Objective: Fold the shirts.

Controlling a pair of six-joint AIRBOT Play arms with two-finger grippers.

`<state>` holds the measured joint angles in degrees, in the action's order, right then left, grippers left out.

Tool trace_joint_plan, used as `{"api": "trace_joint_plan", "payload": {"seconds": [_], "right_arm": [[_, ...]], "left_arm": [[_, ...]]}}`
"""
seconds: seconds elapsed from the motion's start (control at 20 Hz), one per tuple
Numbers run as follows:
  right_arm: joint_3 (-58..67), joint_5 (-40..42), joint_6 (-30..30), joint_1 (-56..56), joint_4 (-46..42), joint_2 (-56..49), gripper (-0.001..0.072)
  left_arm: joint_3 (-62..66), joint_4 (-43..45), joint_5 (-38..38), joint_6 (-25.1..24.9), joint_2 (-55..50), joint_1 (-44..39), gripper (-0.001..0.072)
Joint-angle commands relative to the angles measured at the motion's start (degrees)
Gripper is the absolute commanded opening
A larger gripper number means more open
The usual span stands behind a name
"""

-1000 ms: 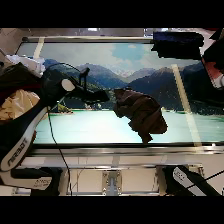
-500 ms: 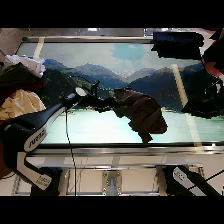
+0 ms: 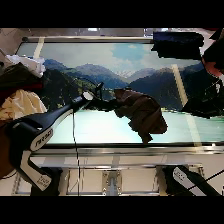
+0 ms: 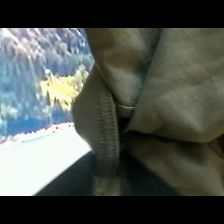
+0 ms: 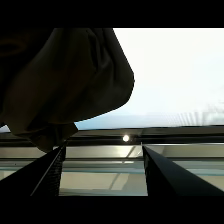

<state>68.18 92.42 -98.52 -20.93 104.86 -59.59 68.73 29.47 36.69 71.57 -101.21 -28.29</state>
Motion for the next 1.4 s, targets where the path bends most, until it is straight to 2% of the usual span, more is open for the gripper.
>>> {"api": "trace_joint_plan", "payload": {"seconds": [0.0,0.2,0.35,0.5,0.65,0.9,1.2,1.25,1.3,1.35], "right_arm": [[0.0,-0.3,0.0,0.0,0.0,0.0,0.0549],[-1.8,-1.9,-2.3,0.0,-0.9,0.0,0.0549],[-12.8,-6.8,-3.4,0.0,0.4,0.0,0.0549],[-26.8,-17.3,-4.3,0.0,3.3,-0.1,0.0549],[-34.2,-26.2,-4.7,0.0,6.9,-0.1,0.0548],[-35.4,-32.6,-5.9,0.0,13.0,-2.3,0.0548],[-35.4,-36.1,-5.8,0.0,17.1,-8.4,0.0547],[-35.4,-36.5,-6.4,0.0,18.4,-9.0,0.0517],[-35.4,-36.8,-7.5,0.3,19.5,-9.3,0.0306],[-35.4,-37.6,-7.7,0.9,19.9,-9.4,0.0053]], "left_arm": [[0.1,0.0,-1.1,-0.1,-0.3,0.1,0.0009],[0.2,0.1,1.7,-0.1,1.4,2.0,0.0009],[0.2,0.8,4.8,-0.1,3.7,4.5,0.0009],[0.2,1.0,8.4,-0.1,4.3,5.8,0.0009],[0.2,2.6,11.4,-0.1,4.3,5.8,0.0009],[0.2,3.5,12.0,-0.1,4.3,5.9,0.0009],[0.2,3.5,12.0,-0.9,4.3,5.9,0.0009],[0.2,3.5,12.0,-1.5,4.3,5.9,0.0009],[0.2,3.5,12.0,-1.6,4.3,5.9,0.0009],[0.2,3.5,12.0,-1.6,4.3,6.0,0.0009]]}}
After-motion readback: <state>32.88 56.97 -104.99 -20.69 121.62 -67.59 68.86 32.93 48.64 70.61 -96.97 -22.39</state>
